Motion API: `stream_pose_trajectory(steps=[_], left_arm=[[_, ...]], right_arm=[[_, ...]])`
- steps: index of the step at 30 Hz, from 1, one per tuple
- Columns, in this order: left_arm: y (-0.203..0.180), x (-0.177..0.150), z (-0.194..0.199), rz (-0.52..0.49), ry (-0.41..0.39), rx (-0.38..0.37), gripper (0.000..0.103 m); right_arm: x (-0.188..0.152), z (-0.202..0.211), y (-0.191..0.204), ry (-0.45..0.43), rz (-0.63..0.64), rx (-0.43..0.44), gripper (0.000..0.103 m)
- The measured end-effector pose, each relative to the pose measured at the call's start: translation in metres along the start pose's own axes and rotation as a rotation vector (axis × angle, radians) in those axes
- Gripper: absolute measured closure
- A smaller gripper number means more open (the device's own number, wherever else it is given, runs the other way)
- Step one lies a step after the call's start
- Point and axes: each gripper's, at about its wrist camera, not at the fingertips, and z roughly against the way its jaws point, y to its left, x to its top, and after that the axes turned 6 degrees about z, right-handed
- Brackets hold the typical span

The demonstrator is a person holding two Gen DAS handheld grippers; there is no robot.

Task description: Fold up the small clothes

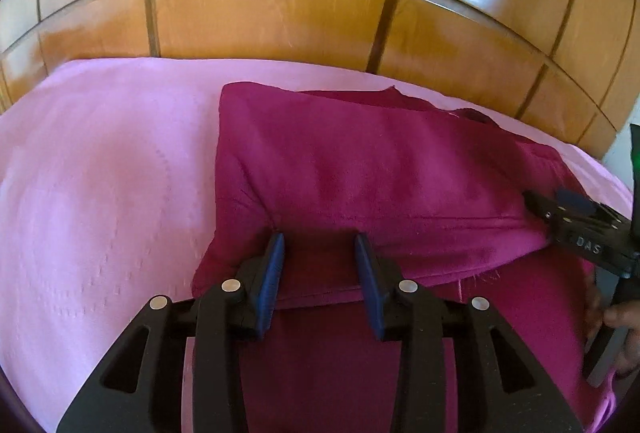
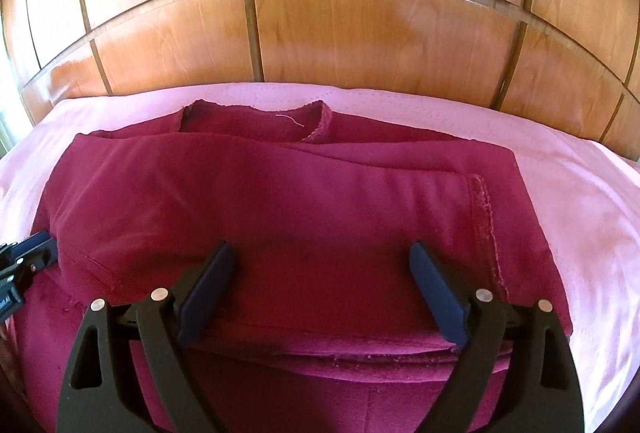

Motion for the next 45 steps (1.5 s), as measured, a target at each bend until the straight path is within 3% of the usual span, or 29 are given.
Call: stream_pose_trajectory(steps=[7, 10, 13, 32, 45], left_arm=[[-0.013, -0.006, 0.018, -0.014, -0.046, 0.059, 0.067], [-0.011, -0.012, 0.036, 0.002, -0.069, 0.050, 0.053], [-0.016, -0.018, 0.047, -0.014, -0.100, 0.073, 0.050], [-0.001, -0.057, 0.068, 0.016, -0.062, 0.073, 0.050], [0.017, -0.081, 0.085, 0.029, -0.042, 0.077, 0.050]], right_arm=[[-0.001, 0.000, -0.001, -0.006, -0.004, 0.006, 0.013], [-0.001, 0.000, -0.001, -0.005, -0.004, 0.008, 0.013], [-0.001, 0.000, -0.001, -0.005, -0.002, 0.006, 0.013], [0.002, -0.001, 0.002, 0.017, 0.002, -0.034, 0.004], [-0.031, 0.057, -0.015, 0.049, 0.013, -0.019, 0.002]])
